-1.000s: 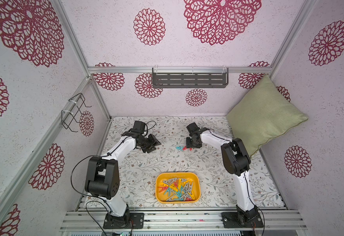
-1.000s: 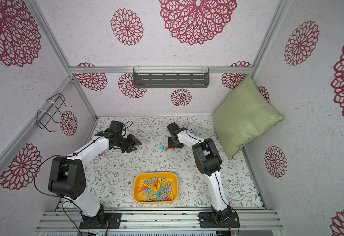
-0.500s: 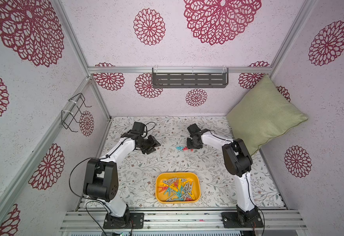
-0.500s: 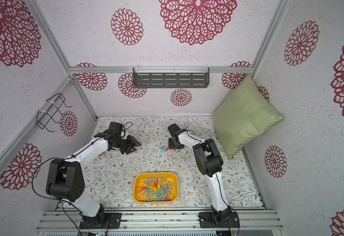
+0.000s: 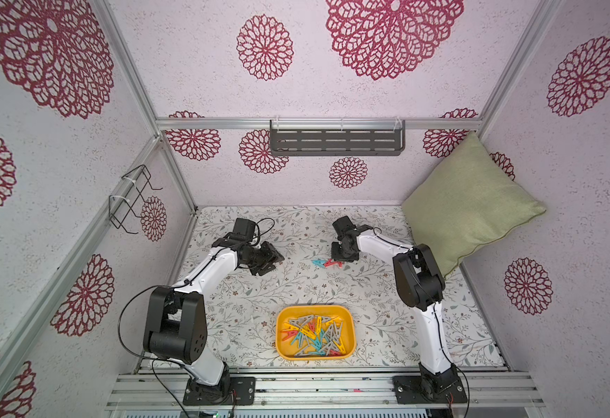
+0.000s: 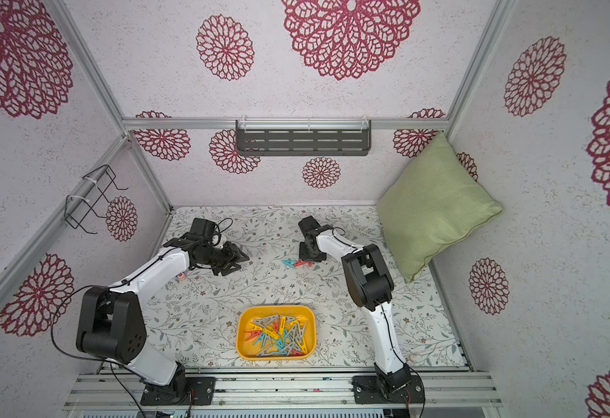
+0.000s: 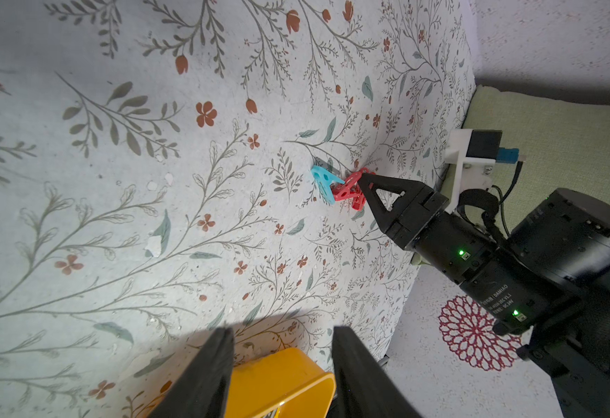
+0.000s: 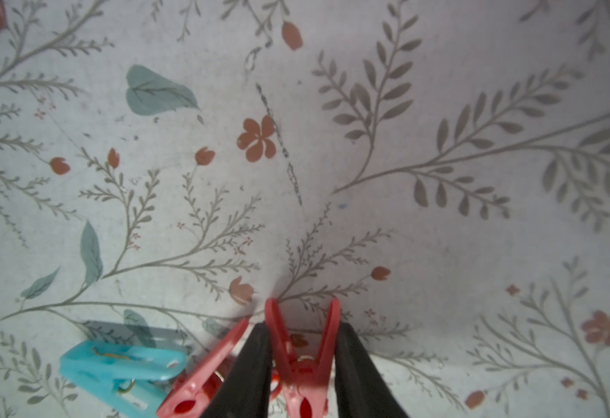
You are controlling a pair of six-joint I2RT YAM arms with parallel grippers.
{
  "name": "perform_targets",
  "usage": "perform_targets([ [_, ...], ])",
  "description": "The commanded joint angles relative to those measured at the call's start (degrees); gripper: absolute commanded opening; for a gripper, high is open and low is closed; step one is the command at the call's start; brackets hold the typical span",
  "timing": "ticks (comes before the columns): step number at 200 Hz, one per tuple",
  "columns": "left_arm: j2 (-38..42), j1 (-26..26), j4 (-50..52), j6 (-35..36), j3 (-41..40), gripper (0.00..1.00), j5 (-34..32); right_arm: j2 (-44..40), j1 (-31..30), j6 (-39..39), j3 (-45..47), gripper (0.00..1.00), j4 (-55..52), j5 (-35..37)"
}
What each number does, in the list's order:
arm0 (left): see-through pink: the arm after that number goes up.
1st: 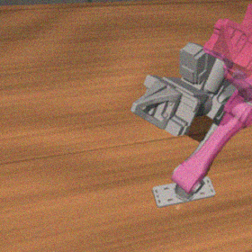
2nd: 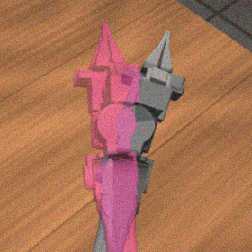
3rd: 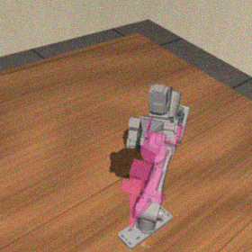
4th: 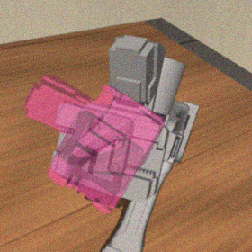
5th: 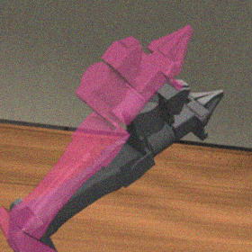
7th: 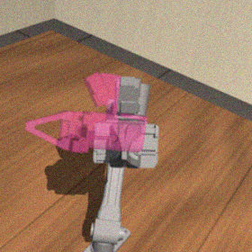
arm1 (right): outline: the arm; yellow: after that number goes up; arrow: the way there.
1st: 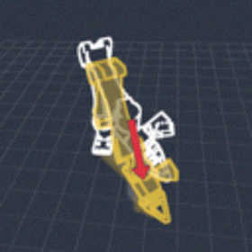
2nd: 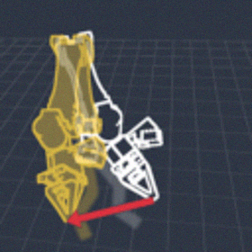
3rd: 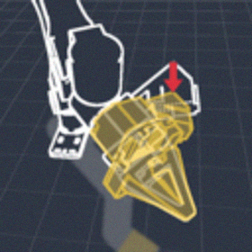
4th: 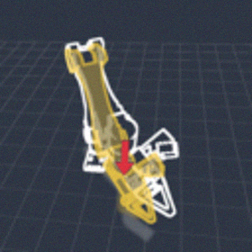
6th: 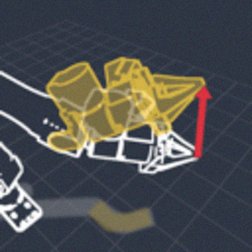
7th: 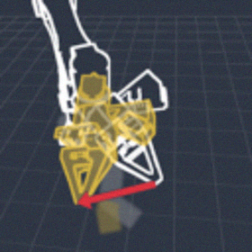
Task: Put the clothespins into the storage box
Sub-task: Pick up the clothespin from the center of the board, then place the clothespin in the storage box.
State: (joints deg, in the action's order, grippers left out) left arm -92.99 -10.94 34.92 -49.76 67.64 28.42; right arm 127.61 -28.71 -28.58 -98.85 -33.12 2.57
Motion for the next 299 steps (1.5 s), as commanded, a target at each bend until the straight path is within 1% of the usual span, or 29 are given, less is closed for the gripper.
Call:
perform_targets([
  [1, 1.5, 0.3, -0.6, 0.1, -0.4, 0.51, 0.1, -1.0, 0.7, 0.0, 0.2, 0.33, -3.8, 0.5],
  [32, 1.0, 0.4, -0.8, -0.1, 0.3, 0.51, 0.3, -4.6, 0.8, 1.0, 0.9, 0.32, -4.1, 1.8],
  [60, 0.6, 0.1, -0.9, -0.2, 1.1, 0.51, 0.4, -9.0, 0.6, 2.1, 2.3, 0.32, -4.0, 1.4],
  [92, 0.6, -0.1, -1.6, -1.1, 1.1, 0.51, 0.4, -15.8, -0.5, 3.3, 6.5, 0.3, -3.2, -0.1],
  [116, 0.8, -0.6, -2.5, -2.2, 0.6, 0.51, 0.3, -21.7, -2.5, 4.2, 11.1, 0.3, -1.9, -2.8],
  [140, 0.8, -1.7, -3.6, -3.4, 0.0, 0.51, 0.1, -27.3, -6.6, 5.1, 15.8, 0.29, -1.4, -3.4],
  [188, 1.8, -4.5, -8.0, -7.6, -3.8, 0.51, -0.7, -37.1, -17.2, 4.7, 26.9, 0.29, 1.6, -5.9],
  [226, 2.6, -6.9, -10.9, -10.3, -7.0, 0.51, -1.7, -42.7, -25.9, 4.2, 36.4, 0.3, 5.1, -8.5],
  [233, 2.8, -7.3, -11.2, -10.6, -7.4, 0.51, -2.0, -43.4, -27.0, 3.9, 38.0, 0.31, 5.4, -8.7],
  [254, 3.1, -8.5, -11.8, -11.3, -8.4, 0.51, -2.7, -45.4, -28.5, 2.4, 42.1, 0.38, 7.1, -9.7],
  [268, 3.6, -9.1, -12.1, -11.7, -8.9, 0.51, -3.2, -46.7, -28.6, 1.5, 43.6, 0.48, 7.9, -9.4],
  [288, 4.0, -9.4, -12.4, -12.0, -9.2, 0.51, -3.5, -47.5, -28.5, 1.3, 43.0, 0.58, 8.2, -7.6],
  [299, 4.2, -9.4, -12.2, -12.0, -9.0, 0.51, -3.6, -47.4, -28.0, 1.3, 41.9, 0.61, 8.1, -6.5],
])
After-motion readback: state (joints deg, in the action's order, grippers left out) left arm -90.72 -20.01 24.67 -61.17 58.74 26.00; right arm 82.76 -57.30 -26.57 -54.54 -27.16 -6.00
